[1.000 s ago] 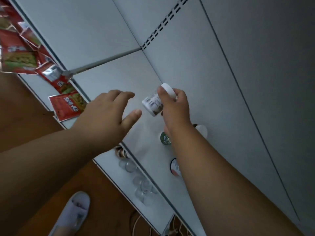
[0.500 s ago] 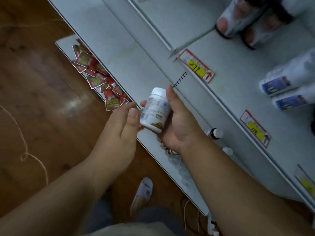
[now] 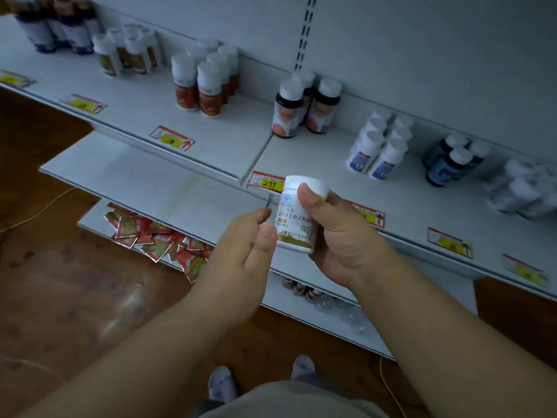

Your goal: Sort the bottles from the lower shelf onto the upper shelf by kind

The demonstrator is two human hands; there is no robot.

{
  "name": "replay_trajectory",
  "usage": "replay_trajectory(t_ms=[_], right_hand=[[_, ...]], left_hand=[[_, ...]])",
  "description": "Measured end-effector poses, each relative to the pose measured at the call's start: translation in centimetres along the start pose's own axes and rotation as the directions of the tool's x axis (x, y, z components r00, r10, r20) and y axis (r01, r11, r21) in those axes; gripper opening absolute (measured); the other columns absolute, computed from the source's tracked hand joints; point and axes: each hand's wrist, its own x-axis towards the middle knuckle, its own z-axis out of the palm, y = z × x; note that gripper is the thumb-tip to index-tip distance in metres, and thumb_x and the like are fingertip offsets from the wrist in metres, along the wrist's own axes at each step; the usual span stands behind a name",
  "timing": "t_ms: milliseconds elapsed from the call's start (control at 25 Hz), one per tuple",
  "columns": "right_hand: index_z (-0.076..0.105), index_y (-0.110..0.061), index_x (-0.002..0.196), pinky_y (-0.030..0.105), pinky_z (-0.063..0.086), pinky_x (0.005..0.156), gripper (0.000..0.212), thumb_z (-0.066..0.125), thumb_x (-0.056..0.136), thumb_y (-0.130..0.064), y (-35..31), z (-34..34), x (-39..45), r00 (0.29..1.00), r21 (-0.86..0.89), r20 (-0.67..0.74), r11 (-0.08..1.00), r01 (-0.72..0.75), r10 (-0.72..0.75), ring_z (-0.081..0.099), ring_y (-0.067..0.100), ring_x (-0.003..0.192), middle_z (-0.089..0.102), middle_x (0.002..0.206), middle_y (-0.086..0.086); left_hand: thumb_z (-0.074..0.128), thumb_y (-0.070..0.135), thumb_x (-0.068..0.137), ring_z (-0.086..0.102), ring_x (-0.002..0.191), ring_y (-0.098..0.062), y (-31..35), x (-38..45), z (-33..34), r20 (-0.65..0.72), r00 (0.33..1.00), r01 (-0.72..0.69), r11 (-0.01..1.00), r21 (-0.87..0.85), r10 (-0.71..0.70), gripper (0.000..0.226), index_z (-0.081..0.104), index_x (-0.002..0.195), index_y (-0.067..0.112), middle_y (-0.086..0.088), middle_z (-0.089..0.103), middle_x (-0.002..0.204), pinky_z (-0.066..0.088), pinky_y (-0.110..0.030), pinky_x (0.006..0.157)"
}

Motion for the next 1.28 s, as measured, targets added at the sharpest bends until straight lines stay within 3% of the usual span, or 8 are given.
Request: replay_trajectory(t_ms=[160, 320, 480, 640, 840, 960, 1120, 1280], right_hand=[[0.059, -0.009, 0.116, 0.034, 0.058, 0.059, 0.056, 0.072, 0.067, -0.033, -3.3, -5.1, -4.2, 0.985, 0.001, -0.143, 0.995, 0.100, -0.099, 0.070, 0.027, 0.086, 0.070, 0.099, 0.014], [0.061, -0.012, 0.111, 0.065, 0.046, 0.094, 0.055, 0.079, 0.066, -0.040, -6.2, -12.1, -7.2, 0.957, -0.073, -0.206, 0.978, 0.195, -0.207, 0.071, 0.030, 0.087, 0.074, 0.095, 0.012], [0.059, -0.012, 0.107, 0.046, 0.058, 0.073, 0.054, 0.074, 0.061, -0.036, -9.7, -20.7, -8.5, 0.931, -0.099, -0.258, 0.966, 0.239, -0.257, 0.073, 0.021, 0.078, 0.075, 0.082, 0.005], [0.063, -0.013, 0.108, 0.043, 0.060, 0.080, 0.046, 0.073, 0.069, -0.037, -13.3, -32.3, -9.0, 0.901, -0.207, -0.310, 0.946, 0.249, -0.304, 0.072, 0.022, 0.092, 0.075, 0.097, 0.006], [0.063, -0.026, 0.111, 0.040, 0.057, 0.087, 0.039, 0.082, 0.078, -0.028, -15.5, -43.0, -7.3, 0.827, -0.516, -0.400, 0.843, 0.152, -0.394, 0.068, 0.018, 0.101, 0.072, 0.106, -0.002], [0.059, -0.038, 0.100, 0.031, 0.056, 0.083, 0.038, 0.084, 0.073, -0.030, -16.1, -44.7, -5.0, 0.831, -0.733, -0.332, 0.677, 0.071, -0.447, 0.063, 0.001, 0.093, 0.068, 0.100, -0.014], [0.053, -0.035, 0.104, 0.013, 0.042, 0.072, 0.042, 0.083, 0.076, -0.031, -15.6, -44.6, -2.1, 0.832, -0.854, -0.226, 0.513, 0.080, -0.507, 0.055, -0.005, 0.088, 0.060, 0.099, -0.019], [0.053, -0.033, 0.101, 0.020, 0.045, 0.074, 0.042, 0.085, 0.074, -0.031, -14.4, -45.1, -0.6, 0.797, -0.869, -0.230, 0.486, 0.089, -0.558, 0.057, 0.002, 0.091, 0.060, 0.099, -0.017]], left_hand=[[0.014, 0.072, 0.089, 0.044, 0.115, 0.010, 4.2, 1.4, 4.9, 0.161, 0.976, -0.156, 0.987, 0.044, 0.147, 0.053, 0.043, 0.126, 0.048, 0.025, 0.051, 0.117, 0.037, -0.011, 0.092], [0.010, 0.076, 0.086, 0.045, 0.122, -0.003, 8.4, 3.5, 11.3, 0.225, 0.932, -0.312, 0.946, 0.092, 0.286, 0.078, 0.043, 0.140, 0.031, 0.012, 0.051, 0.132, 0.041, -0.034, 0.101], [0.005, 0.081, 0.078, 0.034, 0.130, -0.004, 11.5, 5.4, 19.8, 0.292, 0.919, -0.326, 0.928, 0.182, 0.266, 0.087, 0.033, 0.146, 0.035, 0.015, 0.039, 0.144, 0.033, -0.030, 0.105], [0.008, 0.081, 0.081, 0.038, 0.129, -0.006, 14.5, 7.9, 30.8, 0.307, 0.904, -0.358, 0.918, 0.168, 0.297, 0.087, 0.035, 0.146, 0.030, 0.011, 0.041, 0.143, 0.034, -0.034, 0.108], [0.008, 0.076, 0.085, 0.036, 0.134, -0.016, 15.2, 11.8, 39.8, 0.377, 0.894, -0.381, 0.852, 0.358, 0.241, 0.085, 0.032, 0.148, 0.025, 0.002, 0.038, 0.149, 0.031, -0.034, 0.110], [0.020, 0.072, 0.088, 0.027, 0.142, -0.021, 14.9, 14.7, 42.4, 0.415, 0.898, -0.376, 0.744, 0.552, 0.145, 0.080, 0.024, 0.151, 0.021, -0.002, 0.029, 0.156, 0.025, -0.038, 0.115], [0.034, 0.069, 0.090, 0.002, 0.150, -0.023, 13.8, 17.9, 43.5, 0.445, 0.893, -0.402, 0.571, 0.716, 0.070, 0.087, 0.006, 0.156, 0.019, -0.006, 0.007, 0.164, 0.005, -0.041, 0.122], [0.030, 0.068, 0.092, -0.005, 0.150, -0.023, 12.6, 19.1, 44.5, 0.460, 0.886, -0.419, 0.521, 0.744, 0.056, 0.086, 0.000, 0.156, 0.019, -0.006, 0.001, 0.164, 0.000, -0.044, 0.122]])
